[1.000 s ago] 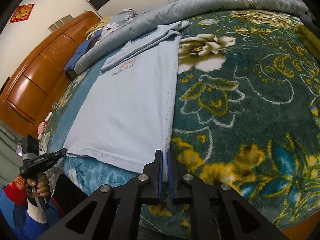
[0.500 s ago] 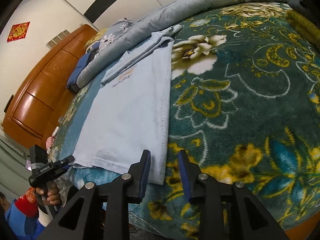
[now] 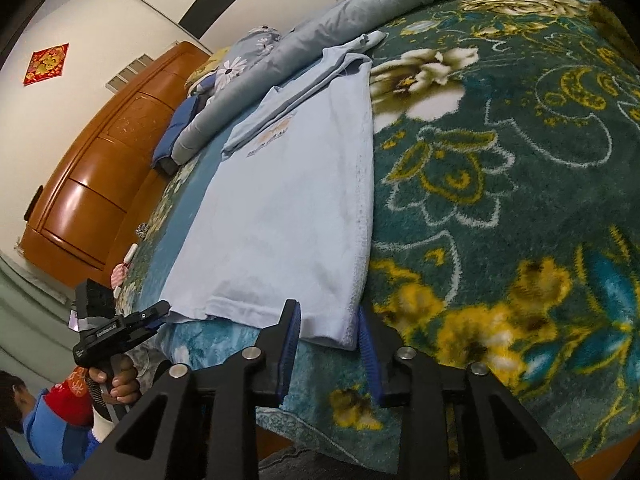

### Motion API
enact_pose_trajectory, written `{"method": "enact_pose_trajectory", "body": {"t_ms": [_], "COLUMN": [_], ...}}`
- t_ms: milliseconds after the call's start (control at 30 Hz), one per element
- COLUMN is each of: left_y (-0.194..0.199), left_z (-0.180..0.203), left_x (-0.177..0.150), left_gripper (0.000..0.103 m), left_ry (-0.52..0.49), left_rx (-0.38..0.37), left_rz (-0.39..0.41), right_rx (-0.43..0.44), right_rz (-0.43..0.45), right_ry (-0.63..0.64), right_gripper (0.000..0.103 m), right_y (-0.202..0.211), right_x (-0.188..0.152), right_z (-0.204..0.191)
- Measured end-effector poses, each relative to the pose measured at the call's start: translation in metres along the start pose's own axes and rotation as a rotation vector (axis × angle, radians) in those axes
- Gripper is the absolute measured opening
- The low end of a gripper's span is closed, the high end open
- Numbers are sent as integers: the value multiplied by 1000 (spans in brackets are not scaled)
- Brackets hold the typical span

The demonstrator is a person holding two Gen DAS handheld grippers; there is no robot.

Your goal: Fold clothes

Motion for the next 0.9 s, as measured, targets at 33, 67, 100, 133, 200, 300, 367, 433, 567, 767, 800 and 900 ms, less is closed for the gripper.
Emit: {"method": "enact_pose_trajectory", "body": {"t_ms": [33, 67, 100, 133, 200, 300, 367, 433, 567, 767, 800, 900], "left_y": [2, 3, 4, 6, 10, 15, 11, 7, 9, 18, 20, 21], "left_z": [-3, -5, -6, -5, -2, 2, 0, -7, -6, -7, -9, -13], "left_x": [1, 0, 0, 0, 1, 1, 0, -3, -9, -15, -14, -11], "left_gripper": [19, 14, 13, 9, 8, 7, 8, 8, 10, 30, 33, 40], "left_ry": [9, 10, 10, 2, -15, -30, -34, -25, -46, -70, -57, -15], "left_rx": [11, 21, 31, 37, 48, 51, 38, 56, 64, 52, 30, -37], "left_rz": [10, 17, 25, 35, 56, 75, 54, 41, 46, 48, 52, 42], "right_rx": [2, -1, -6, -7, -11, -25, -28, -31, -53, -80, -85, -81], "right_rz": [2, 6, 11, 15, 16, 13, 9, 7, 15, 26, 25, 23], "right_ry": [-5, -11, -15, -20, -16, -9, -8, -9, -5, 2, 3, -4], "right_gripper": [24, 18, 11, 10, 7, 7, 7, 7, 6, 6, 6, 6], "right_y": [0, 1, 3, 4, 6, 7, 6, 6, 9, 14, 14, 14], "right_x": [0, 0, 1, 1, 1, 0, 0, 0, 2, 7, 7, 7], "right_z": [0, 2, 3, 5, 6, 9, 11, 13, 15, 21, 22, 24]}}
Point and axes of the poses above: each gripper's, at about its wrist camera, not at the fingertips, and y roughly against the way its jaws point, z to its right, x to its top, the point moved 9 cm from there along -y, roughly the way its jaws point, and after that the axes turned 11 degrees about -z, right-handed, at the moved point
